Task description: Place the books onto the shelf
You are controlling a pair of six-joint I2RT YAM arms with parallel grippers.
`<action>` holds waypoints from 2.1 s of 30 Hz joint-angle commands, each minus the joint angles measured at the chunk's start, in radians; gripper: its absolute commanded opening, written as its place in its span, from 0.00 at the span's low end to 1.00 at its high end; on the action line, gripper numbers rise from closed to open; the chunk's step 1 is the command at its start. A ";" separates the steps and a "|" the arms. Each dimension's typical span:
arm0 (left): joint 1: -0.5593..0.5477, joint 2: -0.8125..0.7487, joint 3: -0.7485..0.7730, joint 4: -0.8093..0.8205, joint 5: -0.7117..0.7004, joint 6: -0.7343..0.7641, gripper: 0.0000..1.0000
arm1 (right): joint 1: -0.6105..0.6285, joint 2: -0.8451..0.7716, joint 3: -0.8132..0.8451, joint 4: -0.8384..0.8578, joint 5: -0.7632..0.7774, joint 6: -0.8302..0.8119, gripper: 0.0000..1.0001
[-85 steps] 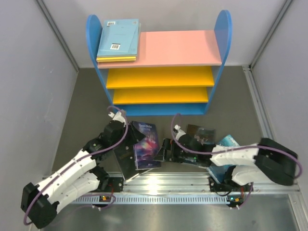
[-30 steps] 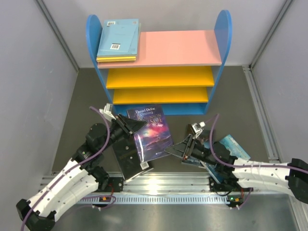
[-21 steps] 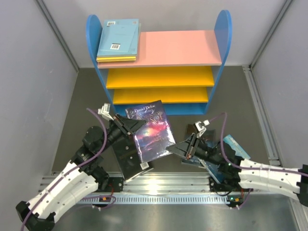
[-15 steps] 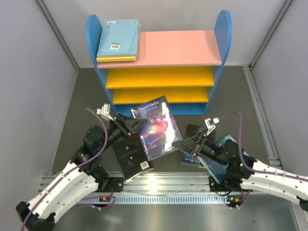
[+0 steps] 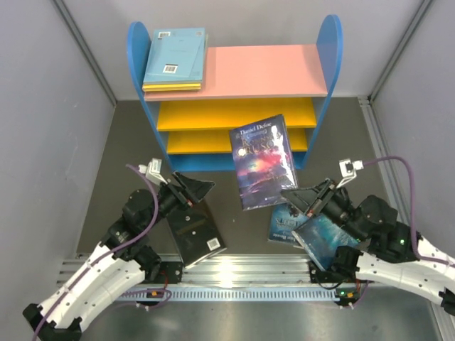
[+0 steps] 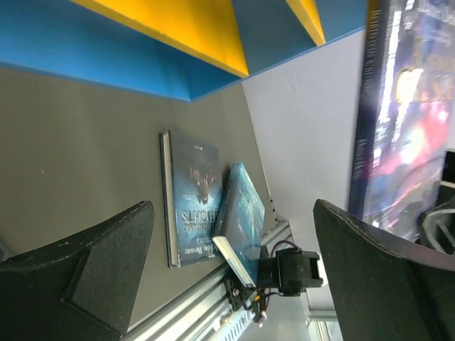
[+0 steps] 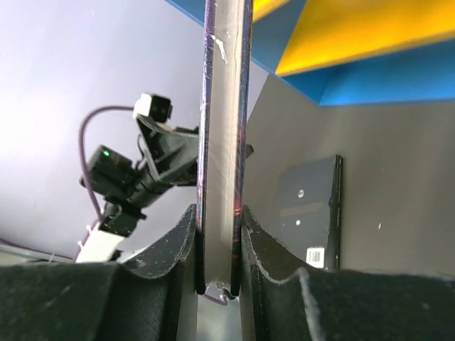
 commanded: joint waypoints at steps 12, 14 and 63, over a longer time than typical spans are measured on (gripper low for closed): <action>0.003 0.041 -0.405 0.353 0.006 0.061 0.99 | 0.000 0.221 0.592 -0.077 0.176 -0.282 0.00; 0.003 0.089 -0.439 0.431 0.004 0.074 0.98 | 0.000 0.277 0.711 -0.095 0.187 -0.366 0.00; 0.003 0.212 -0.479 0.573 0.056 0.095 0.98 | -0.996 0.613 0.603 0.149 -0.447 0.313 0.00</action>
